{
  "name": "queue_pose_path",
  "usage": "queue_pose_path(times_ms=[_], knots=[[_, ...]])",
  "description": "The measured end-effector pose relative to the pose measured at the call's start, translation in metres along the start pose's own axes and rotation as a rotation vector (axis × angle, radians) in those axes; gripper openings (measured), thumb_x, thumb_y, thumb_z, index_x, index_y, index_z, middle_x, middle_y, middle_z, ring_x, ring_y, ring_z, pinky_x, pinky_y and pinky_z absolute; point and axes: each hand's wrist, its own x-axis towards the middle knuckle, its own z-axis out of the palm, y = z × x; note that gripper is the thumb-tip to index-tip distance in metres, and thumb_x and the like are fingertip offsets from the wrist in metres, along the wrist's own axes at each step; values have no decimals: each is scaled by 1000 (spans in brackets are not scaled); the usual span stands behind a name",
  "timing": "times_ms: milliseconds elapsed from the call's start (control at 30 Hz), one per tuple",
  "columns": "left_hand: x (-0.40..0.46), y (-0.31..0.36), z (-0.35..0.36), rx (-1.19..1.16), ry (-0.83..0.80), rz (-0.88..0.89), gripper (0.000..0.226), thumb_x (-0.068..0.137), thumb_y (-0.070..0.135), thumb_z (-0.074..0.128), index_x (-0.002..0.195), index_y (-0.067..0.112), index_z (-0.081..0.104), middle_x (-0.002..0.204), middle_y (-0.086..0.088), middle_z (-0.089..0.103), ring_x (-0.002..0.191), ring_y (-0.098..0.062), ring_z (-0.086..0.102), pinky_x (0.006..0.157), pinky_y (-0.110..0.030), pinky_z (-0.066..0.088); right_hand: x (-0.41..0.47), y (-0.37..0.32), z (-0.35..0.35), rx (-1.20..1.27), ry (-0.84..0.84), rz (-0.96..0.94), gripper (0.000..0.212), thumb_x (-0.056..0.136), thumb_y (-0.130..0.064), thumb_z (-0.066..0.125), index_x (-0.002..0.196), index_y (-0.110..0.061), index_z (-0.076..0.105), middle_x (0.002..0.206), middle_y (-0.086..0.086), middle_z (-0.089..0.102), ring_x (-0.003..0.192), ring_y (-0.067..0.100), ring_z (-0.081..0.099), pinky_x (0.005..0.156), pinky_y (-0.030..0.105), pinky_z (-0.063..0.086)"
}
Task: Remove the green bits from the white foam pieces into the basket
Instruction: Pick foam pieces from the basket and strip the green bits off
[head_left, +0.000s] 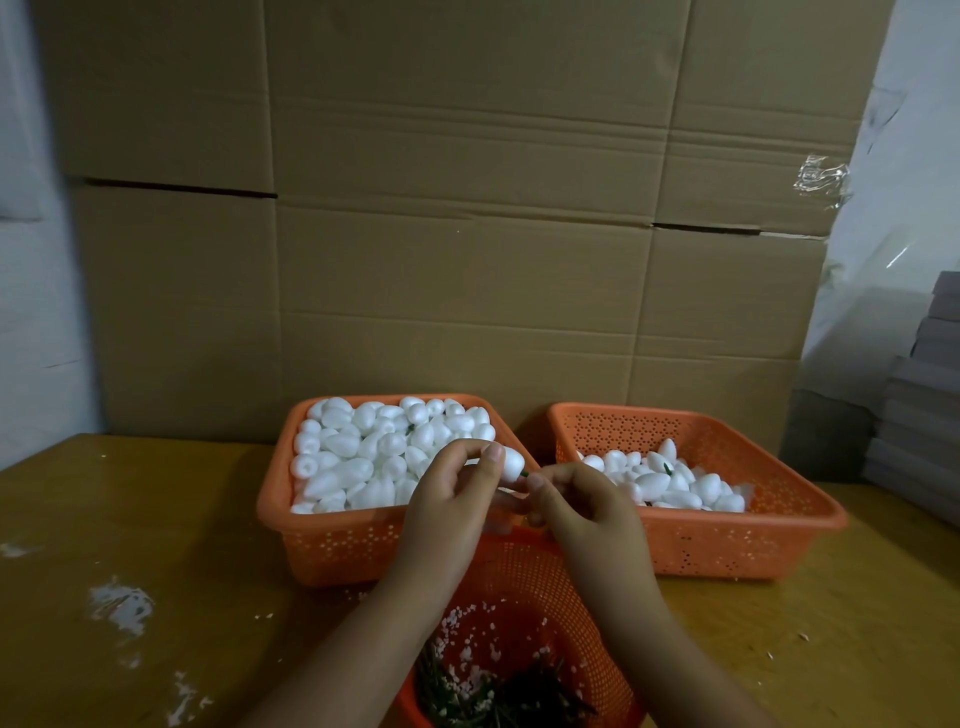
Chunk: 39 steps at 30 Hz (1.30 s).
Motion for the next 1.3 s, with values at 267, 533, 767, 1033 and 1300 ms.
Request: queue_pose_path(times_ms=[267, 533, 767, 1033, 1300], knots=[[-3, 5, 0, 12, -51, 10, 17, 101, 25, 47, 99, 16, 62, 80, 1, 74, 68, -17, 72, 54, -22, 52, 2, -3, 2, 46, 9, 38, 16, 92, -16, 62, 82, -6, 69, 63, 1, 63, 61, 6, 58, 60, 18, 46], [-4, 6, 0, 78, -62, 19, 22, 103, 25, 43, 103, 15, 62, 80, -4, 74, 67, -17, 70, 58, -27, 54, 7, -12, -13, 340, 113, 281, 26, 95, -16, 59, 87, 8, 61, 62, 7, 55, 50, 8, 50, 47, 17, 43], [-3, 7, 0, 97, -81, 3, 18, 102, 21, 46, 95, 18, 63, 76, -2, 73, 65, -17, 69, 57, -26, 52, 18, -15, -32, 368, 218, 391, 20, 95, -21, 58, 79, -10, 63, 54, -2, 53, 49, 7, 46, 54, 26, 35], [1, 10, -3, 176, -102, 23, 20, 101, 19, 49, 92, 26, 64, 77, 0, 73, 64, -14, 68, 57, -24, 52, 28, -11, -49, 484, 336, 412, 16, 94, -26, 61, 95, -12, 68, 73, -1, 58, 58, 6, 54, 58, 22, 44], [8, 20, -23, 729, 86, 345, 11, 96, 33, 51, 92, 35, 62, 82, 18, 68, 76, 1, 63, 70, -33, 54, 31, -9, -56, 671, 349, 421, 35, 98, -19, 54, 133, -13, 51, 92, 4, 69, 71, 10, 61, 65, 22, 48]])
